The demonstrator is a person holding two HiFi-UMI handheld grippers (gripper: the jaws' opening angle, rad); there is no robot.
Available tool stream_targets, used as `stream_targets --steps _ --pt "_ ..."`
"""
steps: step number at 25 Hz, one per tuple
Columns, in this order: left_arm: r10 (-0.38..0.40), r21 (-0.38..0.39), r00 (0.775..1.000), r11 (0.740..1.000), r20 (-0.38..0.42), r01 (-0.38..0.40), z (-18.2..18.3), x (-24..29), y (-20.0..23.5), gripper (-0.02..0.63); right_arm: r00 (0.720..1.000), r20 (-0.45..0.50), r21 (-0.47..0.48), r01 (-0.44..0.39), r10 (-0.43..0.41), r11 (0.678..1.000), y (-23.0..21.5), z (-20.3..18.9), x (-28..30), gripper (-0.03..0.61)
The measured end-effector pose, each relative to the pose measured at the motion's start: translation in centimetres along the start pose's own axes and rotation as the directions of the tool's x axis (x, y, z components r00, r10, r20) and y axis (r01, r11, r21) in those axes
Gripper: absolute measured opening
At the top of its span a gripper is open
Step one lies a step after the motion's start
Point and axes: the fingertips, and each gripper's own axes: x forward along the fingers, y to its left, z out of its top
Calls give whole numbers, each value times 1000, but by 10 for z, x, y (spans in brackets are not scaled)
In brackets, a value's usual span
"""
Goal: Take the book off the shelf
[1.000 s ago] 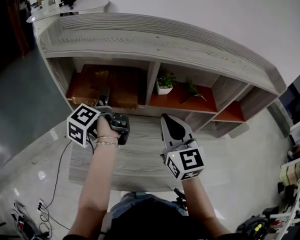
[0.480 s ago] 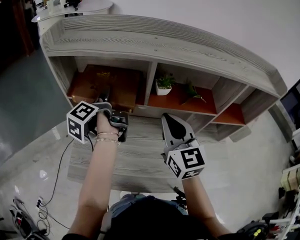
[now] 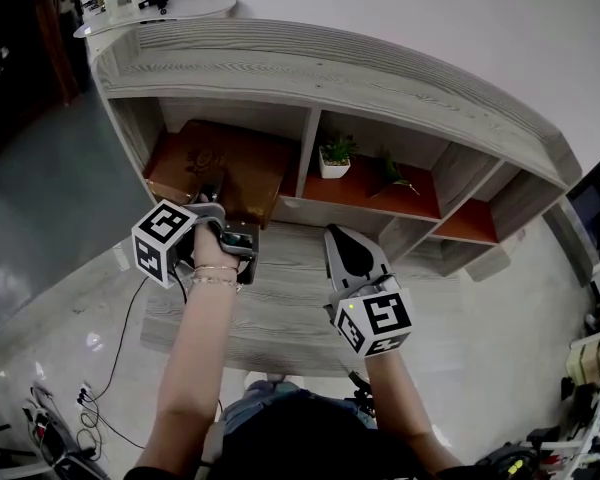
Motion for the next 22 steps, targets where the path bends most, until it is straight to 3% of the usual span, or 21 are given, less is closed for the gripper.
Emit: stream_targets --steps 11,18,22 --pt "-109 6 993 994 -43 109 -1 -22 0 233 1000 4 2 -14 14 1000 10 2 -12 9" --pt "-183 173 981 966 -69 193 2 -41 -18 229 1000 13 -3 -28 28 1000 19 5 -17 9" --pt "-210 290 973 929 -93 228 1 -54 -30 227 999 22 -3 -29 29 1000 21 7 -20 9"
